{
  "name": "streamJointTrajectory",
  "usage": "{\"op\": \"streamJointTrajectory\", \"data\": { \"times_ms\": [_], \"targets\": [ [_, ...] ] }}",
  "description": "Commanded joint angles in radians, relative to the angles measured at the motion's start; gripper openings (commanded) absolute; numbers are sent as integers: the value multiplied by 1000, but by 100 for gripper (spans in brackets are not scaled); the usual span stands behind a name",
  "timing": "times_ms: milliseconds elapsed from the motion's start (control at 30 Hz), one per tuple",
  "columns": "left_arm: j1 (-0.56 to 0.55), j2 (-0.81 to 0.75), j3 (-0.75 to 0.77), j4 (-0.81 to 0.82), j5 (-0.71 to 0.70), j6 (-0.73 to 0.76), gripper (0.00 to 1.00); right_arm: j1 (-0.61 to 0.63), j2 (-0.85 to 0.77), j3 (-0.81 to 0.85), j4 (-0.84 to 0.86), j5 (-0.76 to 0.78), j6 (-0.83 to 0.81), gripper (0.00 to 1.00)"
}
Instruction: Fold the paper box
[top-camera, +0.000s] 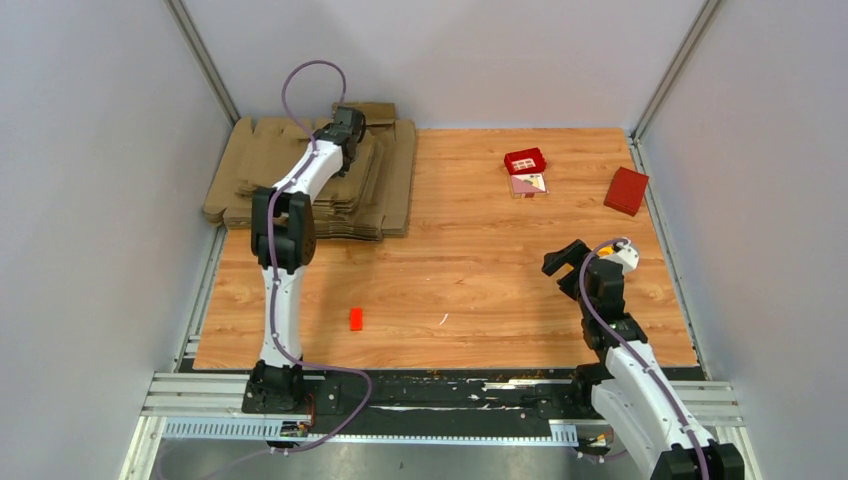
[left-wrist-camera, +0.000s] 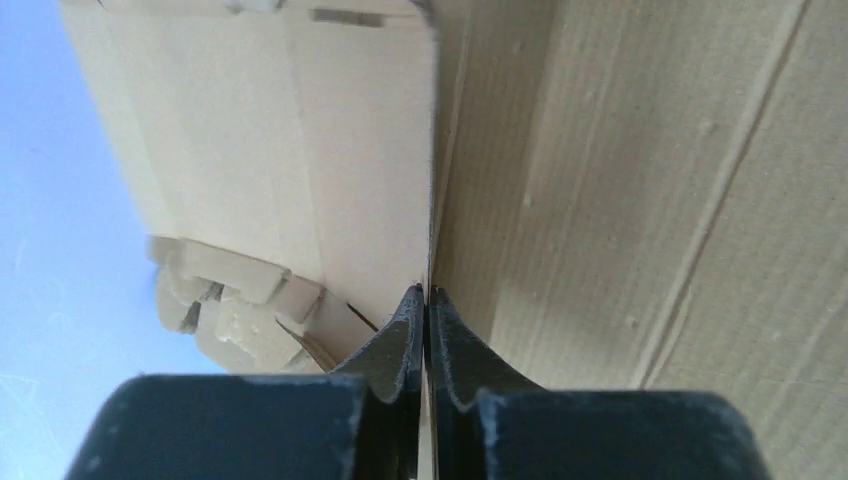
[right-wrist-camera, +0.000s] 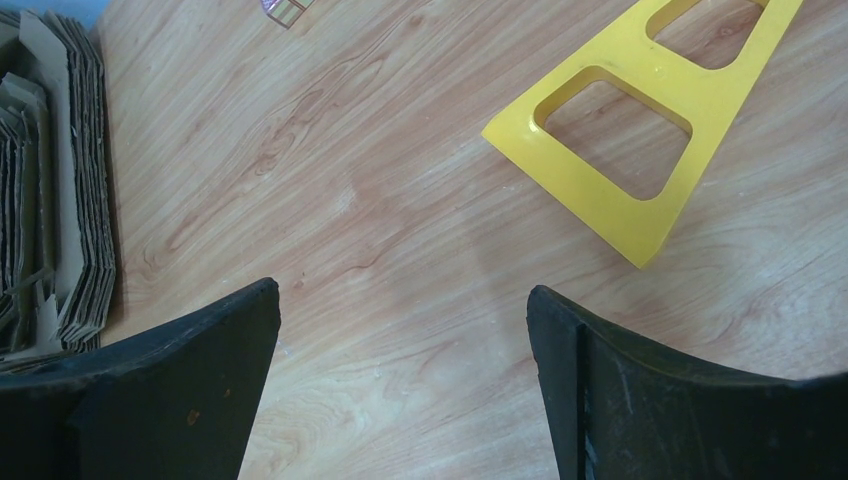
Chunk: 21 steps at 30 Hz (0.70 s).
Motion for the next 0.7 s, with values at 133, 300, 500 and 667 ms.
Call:
{"op": "streamJointTrajectory", "data": {
  "times_ms": [133, 300, 500, 667],
  "targets": [
    [-37, -242, -174, 169, -93, -17, 0, 0, 5, 13, 57, -24, 1, 93],
    [-144, -388, -237, 194, -315, 56, 0, 0, -5, 19, 43, -22, 0, 93],
    [-334, -469, -212, 93, -352, 19, 0, 0, -38, 25, 18, -15, -4, 92],
    [-445, -551, -256, 5, -41, -157, 0, 0, -82, 23, 7, -21, -12, 92]
  ]
}}
